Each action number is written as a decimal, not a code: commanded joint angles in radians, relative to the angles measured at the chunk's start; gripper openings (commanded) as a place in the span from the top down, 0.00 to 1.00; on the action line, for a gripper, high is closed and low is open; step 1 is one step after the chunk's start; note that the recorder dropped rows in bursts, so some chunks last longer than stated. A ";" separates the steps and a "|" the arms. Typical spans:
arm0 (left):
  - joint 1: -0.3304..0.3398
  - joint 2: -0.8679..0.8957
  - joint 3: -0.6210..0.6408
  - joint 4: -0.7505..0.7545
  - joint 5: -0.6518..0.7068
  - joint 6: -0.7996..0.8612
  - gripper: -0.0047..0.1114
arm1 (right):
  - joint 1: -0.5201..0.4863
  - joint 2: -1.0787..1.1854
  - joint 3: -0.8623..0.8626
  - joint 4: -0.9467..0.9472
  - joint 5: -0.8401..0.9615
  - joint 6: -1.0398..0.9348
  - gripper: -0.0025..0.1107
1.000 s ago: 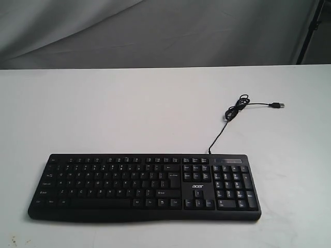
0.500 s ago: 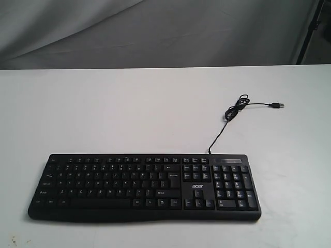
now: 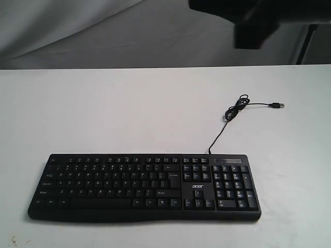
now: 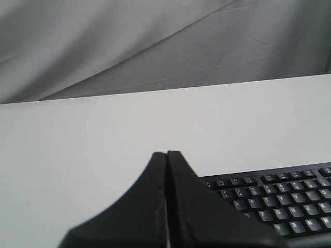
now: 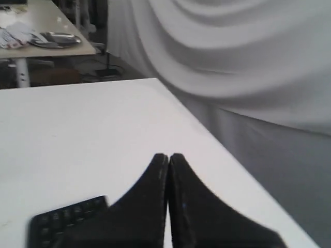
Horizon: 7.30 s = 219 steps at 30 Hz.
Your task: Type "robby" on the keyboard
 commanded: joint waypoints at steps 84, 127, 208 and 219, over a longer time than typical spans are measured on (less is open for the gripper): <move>-0.006 -0.003 0.004 0.005 -0.005 -0.003 0.96 | 0.473 0.929 -0.470 2.589 1.231 -2.768 0.98; -0.006 -0.003 0.004 0.005 -0.005 -0.003 0.96 | 0.493 1.003 -0.562 2.411 1.303 -2.552 0.98; -0.006 -0.003 0.004 0.005 -0.005 -0.003 0.96 | 0.385 0.763 -0.229 2.330 1.256 -2.497 0.98; -0.006 -0.003 0.004 0.005 -0.005 -0.003 0.96 | 0.385 0.775 -0.229 2.333 1.256 -2.497 0.98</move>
